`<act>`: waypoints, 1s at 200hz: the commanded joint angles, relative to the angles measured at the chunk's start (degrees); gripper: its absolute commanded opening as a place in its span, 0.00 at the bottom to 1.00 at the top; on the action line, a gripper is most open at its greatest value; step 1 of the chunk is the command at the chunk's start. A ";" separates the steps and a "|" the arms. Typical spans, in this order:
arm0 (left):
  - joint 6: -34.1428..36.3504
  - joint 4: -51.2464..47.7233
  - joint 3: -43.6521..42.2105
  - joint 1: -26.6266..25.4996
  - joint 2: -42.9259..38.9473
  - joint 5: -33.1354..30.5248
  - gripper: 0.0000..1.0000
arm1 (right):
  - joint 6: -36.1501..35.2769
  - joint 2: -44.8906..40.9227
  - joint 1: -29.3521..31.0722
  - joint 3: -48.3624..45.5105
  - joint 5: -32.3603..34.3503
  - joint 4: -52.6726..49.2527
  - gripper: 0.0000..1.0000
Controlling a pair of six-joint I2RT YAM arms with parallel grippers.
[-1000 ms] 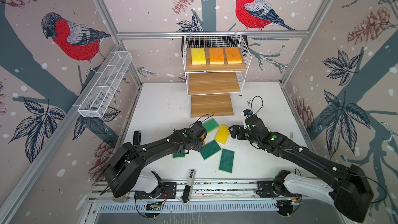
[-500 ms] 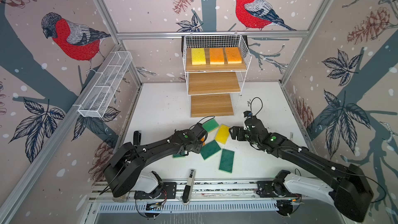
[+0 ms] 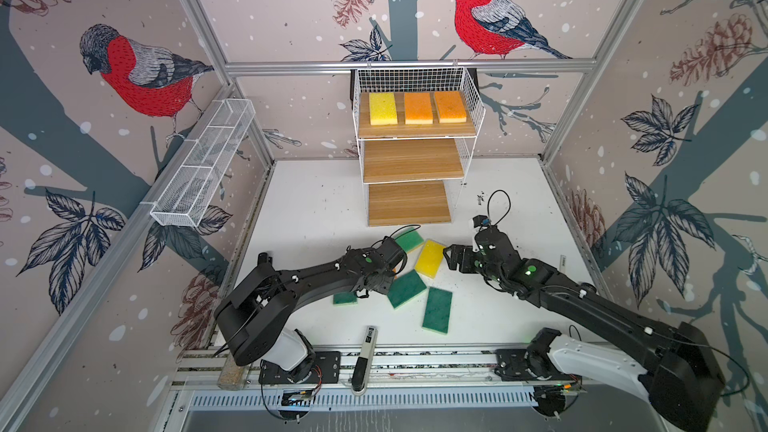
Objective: Place and organize the cleaning sponges onto the shelf
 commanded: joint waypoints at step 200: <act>0.74 6.15 2.61 11.04 -2.76 0.35 0.54 | 1.23 -5.44 -0.07 -2.50 1.26 0.16 0.91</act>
